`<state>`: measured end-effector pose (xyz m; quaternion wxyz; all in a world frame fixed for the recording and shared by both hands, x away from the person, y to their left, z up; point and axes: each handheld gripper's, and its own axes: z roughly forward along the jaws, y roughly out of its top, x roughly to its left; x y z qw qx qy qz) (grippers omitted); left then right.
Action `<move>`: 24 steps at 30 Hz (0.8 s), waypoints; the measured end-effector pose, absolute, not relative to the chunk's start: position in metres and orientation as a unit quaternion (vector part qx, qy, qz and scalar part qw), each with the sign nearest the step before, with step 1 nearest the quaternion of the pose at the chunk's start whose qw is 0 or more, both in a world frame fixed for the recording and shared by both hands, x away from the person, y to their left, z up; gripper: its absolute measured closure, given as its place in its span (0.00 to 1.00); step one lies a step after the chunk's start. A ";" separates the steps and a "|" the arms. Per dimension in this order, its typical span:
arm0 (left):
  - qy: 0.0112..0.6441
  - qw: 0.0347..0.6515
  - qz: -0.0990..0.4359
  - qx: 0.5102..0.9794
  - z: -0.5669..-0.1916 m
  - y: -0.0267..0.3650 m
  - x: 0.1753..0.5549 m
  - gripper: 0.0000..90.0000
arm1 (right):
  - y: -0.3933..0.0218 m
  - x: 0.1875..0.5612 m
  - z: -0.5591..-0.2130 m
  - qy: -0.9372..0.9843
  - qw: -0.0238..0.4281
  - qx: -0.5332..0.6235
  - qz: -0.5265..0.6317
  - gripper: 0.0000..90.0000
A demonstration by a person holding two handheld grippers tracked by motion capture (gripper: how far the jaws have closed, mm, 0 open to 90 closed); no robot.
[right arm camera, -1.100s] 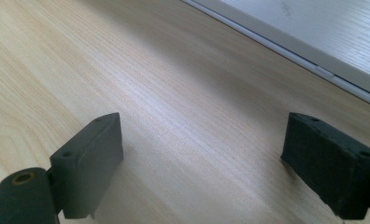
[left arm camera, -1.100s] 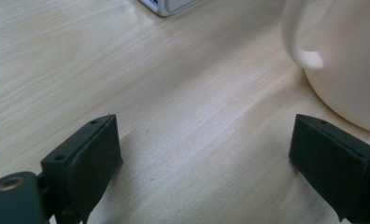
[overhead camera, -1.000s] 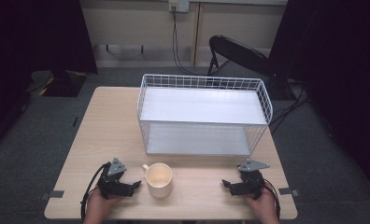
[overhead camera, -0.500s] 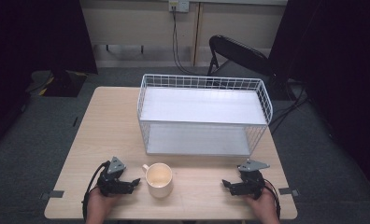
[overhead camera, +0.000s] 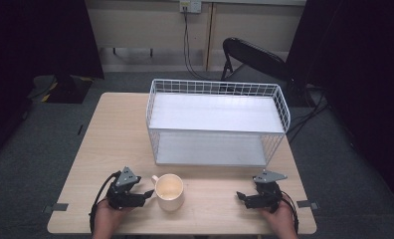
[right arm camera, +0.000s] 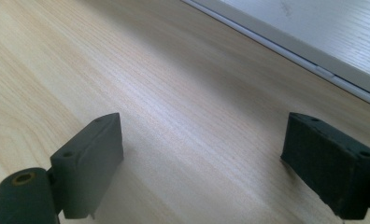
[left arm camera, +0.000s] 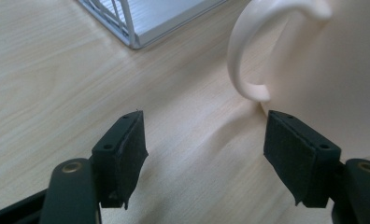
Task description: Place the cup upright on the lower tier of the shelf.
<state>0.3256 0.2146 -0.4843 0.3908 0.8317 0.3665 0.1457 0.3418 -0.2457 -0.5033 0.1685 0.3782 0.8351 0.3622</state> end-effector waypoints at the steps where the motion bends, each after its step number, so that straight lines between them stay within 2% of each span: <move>1: 0.365 0.394 0.150 0.830 -0.482 0.215 0.325 0.35 | -0.246 0.342 -0.503 0.835 0.169 0.378 0.362 0.13; 24: 0.363 0.437 0.143 0.810 -0.437 0.217 0.309 0.34 | -0.245 0.342 -0.503 0.832 0.170 0.383 0.363 0.13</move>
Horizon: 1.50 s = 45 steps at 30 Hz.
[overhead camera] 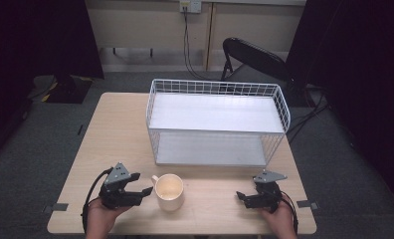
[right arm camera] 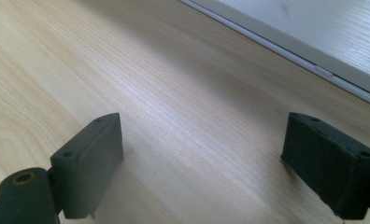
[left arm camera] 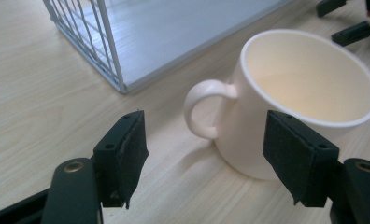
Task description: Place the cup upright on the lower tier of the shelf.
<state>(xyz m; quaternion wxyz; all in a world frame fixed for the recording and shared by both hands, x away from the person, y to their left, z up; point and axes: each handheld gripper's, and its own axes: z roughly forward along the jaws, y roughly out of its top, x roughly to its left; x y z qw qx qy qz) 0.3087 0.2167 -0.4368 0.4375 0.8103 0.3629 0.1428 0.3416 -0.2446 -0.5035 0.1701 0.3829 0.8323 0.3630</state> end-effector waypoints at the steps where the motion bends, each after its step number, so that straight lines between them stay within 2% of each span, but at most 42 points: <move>1: 0.364 0.441 0.141 0.808 -0.436 0.216 0.308 0.34 | -0.245 0.342 -0.503 0.832 0.170 0.383 0.363 0.13; 19: 0.340 0.463 0.121 0.810 -0.419 0.192 0.306 0.34 | -0.244 0.341 -0.503 0.831 0.171 0.386 0.362 0.13; 45: 0.318 0.457 0.116 0.823 -0.426 0.167 0.319 0.51 | -0.244 0.341 -0.503 0.831 0.172 0.387 0.361 0.13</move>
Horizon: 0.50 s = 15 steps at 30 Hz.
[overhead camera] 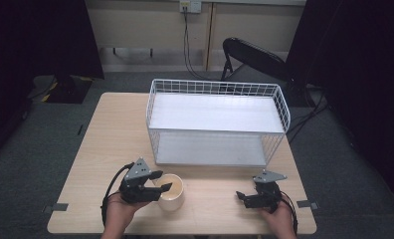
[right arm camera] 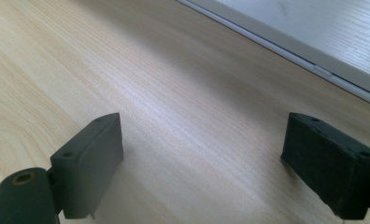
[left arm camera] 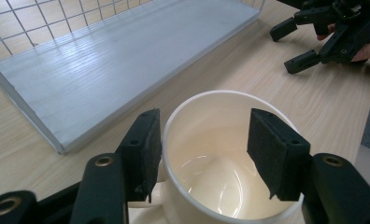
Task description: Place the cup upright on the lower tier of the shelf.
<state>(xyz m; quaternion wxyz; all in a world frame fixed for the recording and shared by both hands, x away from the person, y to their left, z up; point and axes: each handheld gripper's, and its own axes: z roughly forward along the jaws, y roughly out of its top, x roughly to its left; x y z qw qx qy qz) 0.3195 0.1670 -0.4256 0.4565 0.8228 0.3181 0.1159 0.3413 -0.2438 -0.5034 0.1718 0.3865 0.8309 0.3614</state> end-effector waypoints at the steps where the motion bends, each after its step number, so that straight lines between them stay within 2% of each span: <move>1: 0.326 0.457 0.112 0.820 -0.426 0.167 0.320 0.52 | -0.244 0.341 -0.503 0.831 0.172 0.386 0.362 0.13; 15: 0.334 0.441 0.124 0.824 -0.435 0.166 0.327 0.63 | -0.244 0.341 -0.503 0.831 0.172 0.386 0.362 0.13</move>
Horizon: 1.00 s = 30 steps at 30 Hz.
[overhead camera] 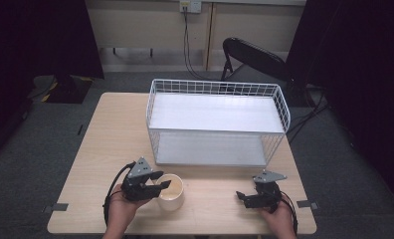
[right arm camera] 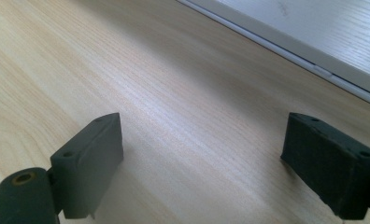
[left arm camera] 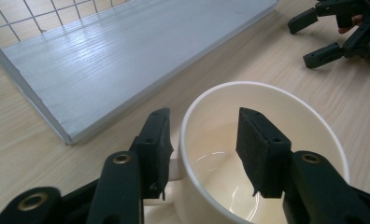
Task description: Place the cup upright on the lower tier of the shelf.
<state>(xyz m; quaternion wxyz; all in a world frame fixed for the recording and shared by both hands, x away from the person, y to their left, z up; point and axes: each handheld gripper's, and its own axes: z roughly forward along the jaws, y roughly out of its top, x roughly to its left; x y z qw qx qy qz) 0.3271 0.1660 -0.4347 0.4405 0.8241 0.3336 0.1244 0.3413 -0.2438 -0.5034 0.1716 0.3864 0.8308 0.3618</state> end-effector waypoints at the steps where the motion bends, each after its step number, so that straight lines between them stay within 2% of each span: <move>1: 0.334 0.440 0.125 0.824 -0.435 0.166 0.327 0.64 | -0.244 0.341 -0.503 0.831 0.172 0.387 0.362 0.13; 4: 0.339 0.437 0.130 0.822 -0.435 0.166 0.328 0.66 | -0.244 0.341 -0.503 0.831 0.172 0.387 0.361 0.13; 14: 0.334 0.403 0.149 0.839 -0.438 0.164 0.329 0.89 | -0.244 0.342 -0.503 0.831 0.172 0.387 0.361 0.13; 23: 0.345 0.392 0.161 0.838 -0.435 0.162 0.327 0.91 | -0.243 0.342 -0.503 0.831 0.172 0.387 0.361 0.13; 30: 0.362 0.402 0.149 0.827 -0.430 0.165 0.326 0.93 | -0.243 0.342 -0.503 0.831 0.172 0.387 0.361 0.13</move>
